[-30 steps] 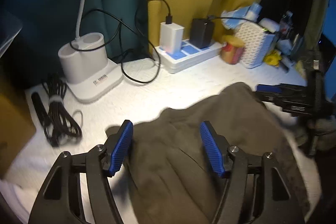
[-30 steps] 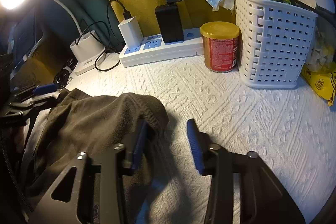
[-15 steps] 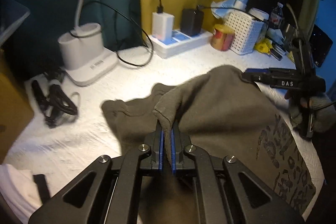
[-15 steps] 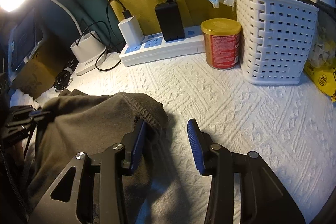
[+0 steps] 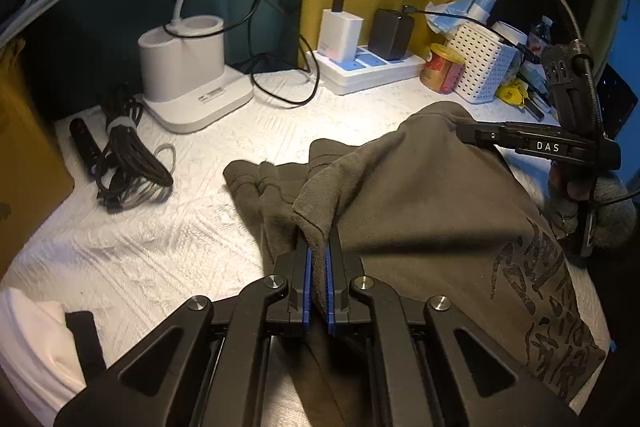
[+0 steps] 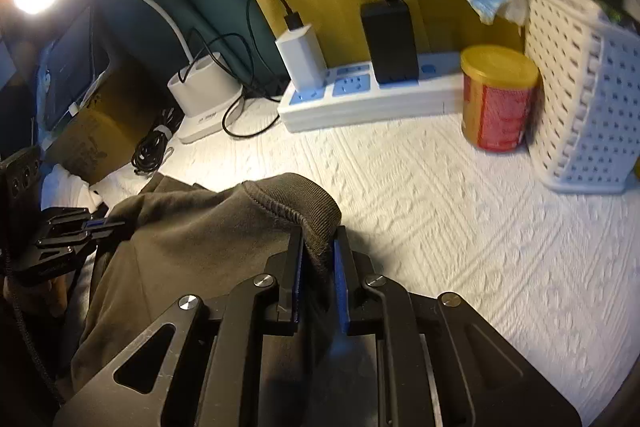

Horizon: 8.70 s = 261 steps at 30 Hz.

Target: Fold small clothes

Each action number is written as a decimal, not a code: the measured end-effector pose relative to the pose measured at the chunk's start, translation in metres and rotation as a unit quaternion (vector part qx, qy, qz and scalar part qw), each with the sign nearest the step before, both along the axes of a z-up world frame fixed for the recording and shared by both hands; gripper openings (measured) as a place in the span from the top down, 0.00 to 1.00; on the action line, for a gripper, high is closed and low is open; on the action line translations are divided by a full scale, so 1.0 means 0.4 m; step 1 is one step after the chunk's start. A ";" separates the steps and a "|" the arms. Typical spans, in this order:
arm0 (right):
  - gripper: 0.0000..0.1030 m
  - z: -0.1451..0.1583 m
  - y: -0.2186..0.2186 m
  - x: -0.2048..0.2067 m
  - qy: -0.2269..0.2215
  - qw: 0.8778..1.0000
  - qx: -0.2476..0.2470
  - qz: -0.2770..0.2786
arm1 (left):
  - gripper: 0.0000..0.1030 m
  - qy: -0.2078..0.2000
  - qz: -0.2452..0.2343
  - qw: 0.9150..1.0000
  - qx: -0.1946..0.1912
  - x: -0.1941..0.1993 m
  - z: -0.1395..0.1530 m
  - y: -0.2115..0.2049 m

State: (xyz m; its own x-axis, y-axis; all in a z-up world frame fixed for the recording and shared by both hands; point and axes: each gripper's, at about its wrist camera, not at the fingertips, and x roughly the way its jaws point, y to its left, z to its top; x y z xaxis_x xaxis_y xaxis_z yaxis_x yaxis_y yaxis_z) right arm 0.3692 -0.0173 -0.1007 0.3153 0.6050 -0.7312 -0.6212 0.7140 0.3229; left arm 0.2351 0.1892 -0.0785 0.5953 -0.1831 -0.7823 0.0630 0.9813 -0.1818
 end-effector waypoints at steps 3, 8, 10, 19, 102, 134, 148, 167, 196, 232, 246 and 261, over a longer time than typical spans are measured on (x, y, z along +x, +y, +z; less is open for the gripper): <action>0.84 -0.017 0.016 0.008 -0.009 1.000 -0.017 -0.006 | 0.96 0.004 0.005 1.000 -0.010 -0.004 -0.011 0.011; 0.65 -0.030 0.019 0.019 -0.018 0.998 -0.045 -0.032 | 0.91 0.008 0.020 1.000 -0.004 -0.009 -0.001 0.007; 0.65 -0.022 0.007 0.019 -0.020 0.998 -0.040 -0.043 | 0.90 0.007 0.022 1.000 -0.005 -0.014 0.004 0.005; 0.53 0.021 -0.024 -0.024 -0.040 0.997 -0.044 -0.058 | 0.70 -0.001 0.043 0.999 0.008 -0.072 0.035 -0.017; 0.93 0.036 -0.253 -0.725 -0.056 0.995 -0.081 0.010 | 0.70 0.020 -0.018 0.998 -0.052 -0.539 0.015 -0.215; 0.84 0.029 -0.379 -0.805 -0.018 0.993 -0.110 -0.047 | 0.26 0.021 0.006 0.999 -0.032 -0.539 -0.008 -0.328; 0.47 0.046 -0.396 -0.770 -0.030 0.994 -0.093 -0.049 | 0.19 0.023 0.019 0.999 -0.011 -0.526 0.023 -0.335; 0.46 0.054 -0.337 -0.593 -0.029 0.995 -0.089 -0.041 | 0.19 0.009 0.046 0.999 0.014 -0.324 0.038 -0.262; 0.46 0.019 -0.266 -0.379 -0.024 0.994 -0.097 -0.038 | 0.94 -0.001 -0.020 0.998 0.058 -0.047 -0.025 -0.169; 0.39 -0.022 -0.112 -0.178 -0.009 0.998 -0.066 0.003 | 0.20 0.013 -0.046 0.999 -0.007 -0.041 -0.032 -0.226; 0.67 -0.037 -0.056 -0.204 -0.042 0.995 -0.082 0.030 | 0.67 0.004 -0.064 0.997 0.040 -0.048 -0.042 -0.283; 0.78 -0.007 -0.071 -0.246 -0.045 0.996 -0.062 0.043 | 0.77 -0.018 -0.059 0.997 0.043 -0.091 -0.018 -0.321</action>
State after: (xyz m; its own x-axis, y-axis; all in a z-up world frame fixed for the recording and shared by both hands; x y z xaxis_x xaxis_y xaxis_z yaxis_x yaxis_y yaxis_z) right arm 0.2708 -0.0458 -0.1037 0.3349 0.5394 -0.7726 -0.7038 0.6884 0.1755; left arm 0.1989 0.0607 -0.0857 0.6012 -0.1865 -0.7771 0.1840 0.9786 -0.0926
